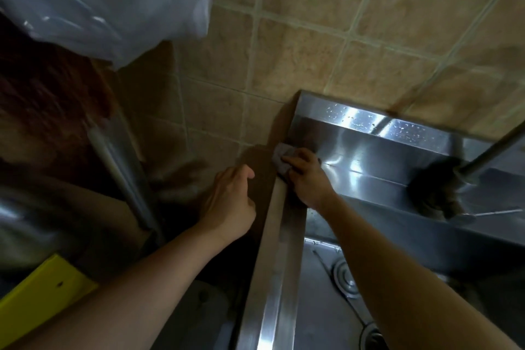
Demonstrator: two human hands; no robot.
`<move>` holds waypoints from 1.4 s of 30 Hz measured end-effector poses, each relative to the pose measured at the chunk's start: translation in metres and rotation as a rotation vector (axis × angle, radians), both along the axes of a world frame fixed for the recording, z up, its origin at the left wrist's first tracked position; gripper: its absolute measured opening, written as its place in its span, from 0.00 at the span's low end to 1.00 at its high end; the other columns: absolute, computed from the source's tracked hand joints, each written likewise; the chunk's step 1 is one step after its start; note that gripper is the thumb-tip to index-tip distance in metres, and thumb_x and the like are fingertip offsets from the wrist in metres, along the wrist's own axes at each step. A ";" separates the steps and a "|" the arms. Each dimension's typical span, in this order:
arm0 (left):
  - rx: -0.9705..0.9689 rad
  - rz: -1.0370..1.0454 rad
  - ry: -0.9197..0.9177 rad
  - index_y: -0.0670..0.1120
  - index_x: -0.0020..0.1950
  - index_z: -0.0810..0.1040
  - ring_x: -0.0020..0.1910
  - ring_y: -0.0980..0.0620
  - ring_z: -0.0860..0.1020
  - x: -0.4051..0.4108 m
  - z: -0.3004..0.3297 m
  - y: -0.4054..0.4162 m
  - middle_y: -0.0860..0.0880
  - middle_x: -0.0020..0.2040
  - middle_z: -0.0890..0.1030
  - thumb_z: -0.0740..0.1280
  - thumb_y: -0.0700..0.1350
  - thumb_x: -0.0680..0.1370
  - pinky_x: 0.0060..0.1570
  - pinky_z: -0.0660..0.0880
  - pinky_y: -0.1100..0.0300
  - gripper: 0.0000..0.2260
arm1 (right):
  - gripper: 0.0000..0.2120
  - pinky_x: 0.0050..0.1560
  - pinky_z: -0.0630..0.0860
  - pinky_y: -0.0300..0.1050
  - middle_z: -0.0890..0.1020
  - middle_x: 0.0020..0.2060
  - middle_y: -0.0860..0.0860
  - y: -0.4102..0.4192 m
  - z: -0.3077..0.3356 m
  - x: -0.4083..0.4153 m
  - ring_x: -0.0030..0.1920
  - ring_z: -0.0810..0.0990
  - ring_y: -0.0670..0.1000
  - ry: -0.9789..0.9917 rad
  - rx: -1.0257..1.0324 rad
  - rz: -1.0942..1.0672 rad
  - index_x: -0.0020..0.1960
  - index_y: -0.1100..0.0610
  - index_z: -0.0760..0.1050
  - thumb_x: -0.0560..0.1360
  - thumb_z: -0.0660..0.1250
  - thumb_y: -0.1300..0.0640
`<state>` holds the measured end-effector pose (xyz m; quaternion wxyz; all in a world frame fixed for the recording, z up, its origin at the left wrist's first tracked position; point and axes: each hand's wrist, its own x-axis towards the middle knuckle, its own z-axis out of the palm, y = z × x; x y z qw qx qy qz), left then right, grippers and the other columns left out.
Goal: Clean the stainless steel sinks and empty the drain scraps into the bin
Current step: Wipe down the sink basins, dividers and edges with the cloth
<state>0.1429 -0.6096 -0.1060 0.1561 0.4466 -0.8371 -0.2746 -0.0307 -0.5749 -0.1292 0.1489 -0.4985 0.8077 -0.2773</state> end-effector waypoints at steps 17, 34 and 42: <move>0.002 0.002 0.017 0.48 0.67 0.67 0.68 0.50 0.66 -0.008 0.005 0.023 0.48 0.67 0.69 0.63 0.36 0.76 0.63 0.65 0.60 0.21 | 0.25 0.73 0.49 0.53 0.56 0.75 0.54 0.003 -0.021 -0.008 0.74 0.56 0.59 0.187 0.161 0.047 0.75 0.47 0.57 0.80 0.45 0.43; -0.165 -0.056 -0.079 0.44 0.63 0.71 0.62 0.44 0.69 -0.097 -0.022 0.002 0.44 0.62 0.74 0.65 0.36 0.73 0.59 0.64 0.57 0.18 | 0.16 0.62 0.71 0.54 0.63 0.70 0.55 0.121 -0.035 -0.128 0.66 0.68 0.60 0.301 0.077 -0.468 0.65 0.52 0.72 0.78 0.61 0.54; -0.362 -0.043 -0.063 0.42 0.55 0.76 0.50 0.39 0.73 -0.099 -0.049 0.002 0.42 0.51 0.77 0.68 0.32 0.65 0.50 0.71 0.46 0.19 | 0.15 0.54 0.66 0.34 0.69 0.66 0.57 0.117 -0.026 -0.118 0.60 0.73 0.57 0.074 -0.217 -0.617 0.62 0.61 0.77 0.77 0.60 0.67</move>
